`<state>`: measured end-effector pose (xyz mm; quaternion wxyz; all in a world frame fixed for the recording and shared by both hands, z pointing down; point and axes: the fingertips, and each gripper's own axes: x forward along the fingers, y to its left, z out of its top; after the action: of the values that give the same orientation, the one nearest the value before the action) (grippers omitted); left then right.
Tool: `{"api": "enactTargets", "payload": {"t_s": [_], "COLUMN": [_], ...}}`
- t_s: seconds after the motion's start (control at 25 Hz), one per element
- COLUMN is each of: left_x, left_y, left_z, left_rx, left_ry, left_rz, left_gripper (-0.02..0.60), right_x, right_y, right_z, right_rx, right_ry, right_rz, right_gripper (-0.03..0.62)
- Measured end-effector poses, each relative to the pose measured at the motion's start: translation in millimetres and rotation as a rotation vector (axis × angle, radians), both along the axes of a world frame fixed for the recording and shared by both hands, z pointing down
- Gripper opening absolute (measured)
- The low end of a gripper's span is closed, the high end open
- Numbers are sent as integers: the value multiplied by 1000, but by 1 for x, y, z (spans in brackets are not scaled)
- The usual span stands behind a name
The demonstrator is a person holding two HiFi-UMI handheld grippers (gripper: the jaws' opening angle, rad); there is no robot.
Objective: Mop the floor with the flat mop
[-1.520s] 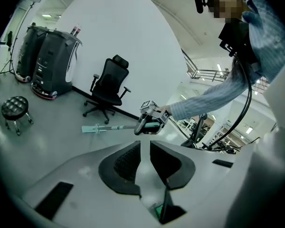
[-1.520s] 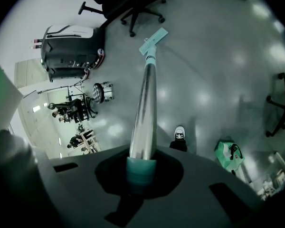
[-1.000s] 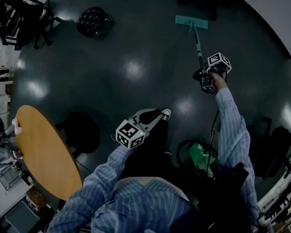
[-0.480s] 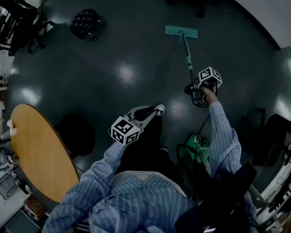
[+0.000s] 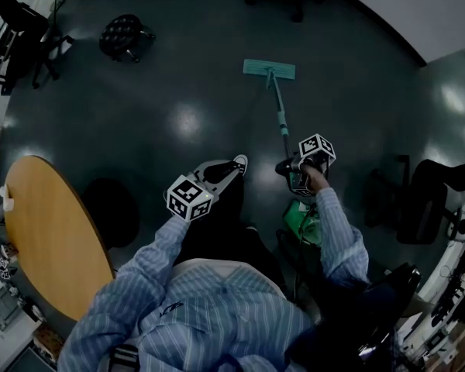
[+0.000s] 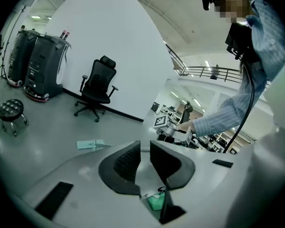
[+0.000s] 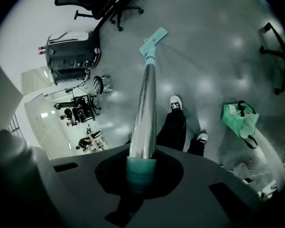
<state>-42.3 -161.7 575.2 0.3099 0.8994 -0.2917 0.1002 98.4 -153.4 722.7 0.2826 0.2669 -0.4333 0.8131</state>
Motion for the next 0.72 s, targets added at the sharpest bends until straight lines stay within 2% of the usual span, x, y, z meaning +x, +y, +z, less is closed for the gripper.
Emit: {"api": "enactTargets", "payload": {"t_s": [0.24, 0.56, 0.72], "left_x": [13, 34, 47], "left_y": [59, 173, 235], "left_z": [-12, -16, -20], "left_rx": [37, 60, 69], "left_ry": [12, 34, 42], "left_rz": [-17, -53, -33], "left_gripper": [64, 64, 64], "right_x": [6, 11, 17], "right_y": [104, 251, 323], "right_z": [-6, -11, -14], "right_rx": [-11, -27, -33], "right_ry": [-10, -30, -37], "right_rz": [6, 7, -6], "right_gripper": [9, 9, 9]}}
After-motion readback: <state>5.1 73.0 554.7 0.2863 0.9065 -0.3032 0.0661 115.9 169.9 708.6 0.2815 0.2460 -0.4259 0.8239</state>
